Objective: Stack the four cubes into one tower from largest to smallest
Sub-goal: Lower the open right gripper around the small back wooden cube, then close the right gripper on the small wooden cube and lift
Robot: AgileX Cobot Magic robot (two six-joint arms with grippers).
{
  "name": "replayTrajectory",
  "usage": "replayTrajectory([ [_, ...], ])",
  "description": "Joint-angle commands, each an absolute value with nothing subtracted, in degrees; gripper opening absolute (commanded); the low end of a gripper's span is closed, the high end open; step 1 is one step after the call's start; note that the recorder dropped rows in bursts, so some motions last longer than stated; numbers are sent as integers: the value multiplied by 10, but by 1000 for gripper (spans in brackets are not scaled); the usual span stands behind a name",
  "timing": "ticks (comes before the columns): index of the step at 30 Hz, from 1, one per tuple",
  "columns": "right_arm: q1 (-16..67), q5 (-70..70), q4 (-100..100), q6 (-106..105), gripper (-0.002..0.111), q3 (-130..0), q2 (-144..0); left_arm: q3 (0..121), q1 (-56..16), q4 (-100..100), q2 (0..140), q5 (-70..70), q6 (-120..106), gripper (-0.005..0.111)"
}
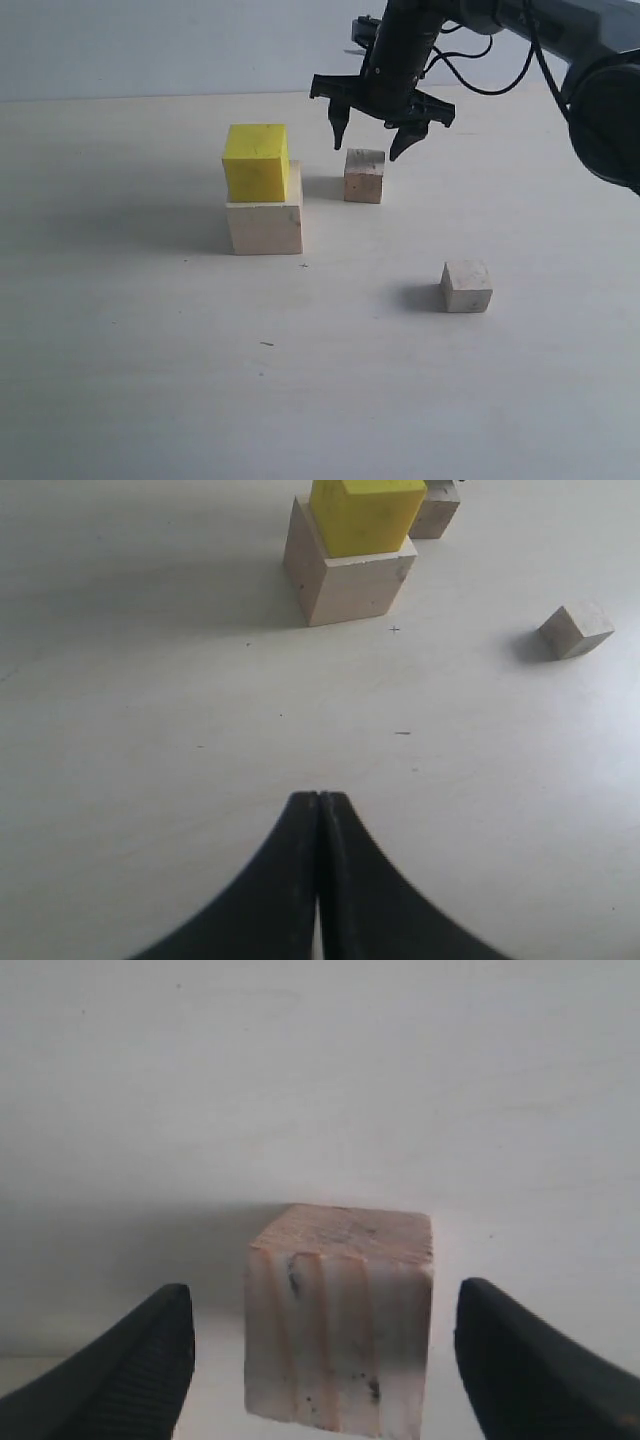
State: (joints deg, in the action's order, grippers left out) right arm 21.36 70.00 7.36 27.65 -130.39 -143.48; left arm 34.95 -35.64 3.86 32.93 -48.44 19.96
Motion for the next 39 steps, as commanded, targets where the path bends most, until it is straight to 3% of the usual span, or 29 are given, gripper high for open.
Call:
replayTrajectory([
  [1,213,700,71,270,69,-1308,-1449,328,-360,41,331,-468,197,1],
  [18,225,700,61,254,60,-1307,-1458,306,-360,41,331,-442,197,1],
  [21,226,700,57,249,52,-1307,-1458,306,-360,41,331,-442,197,1],
  [31,226,700,60,176,2,-1307,-1437,306,-360,39,331,-442,197,1],
  [39,226,700,64,143,0,-1307,-1357,306,-360,38,331,-444,197,1],
])
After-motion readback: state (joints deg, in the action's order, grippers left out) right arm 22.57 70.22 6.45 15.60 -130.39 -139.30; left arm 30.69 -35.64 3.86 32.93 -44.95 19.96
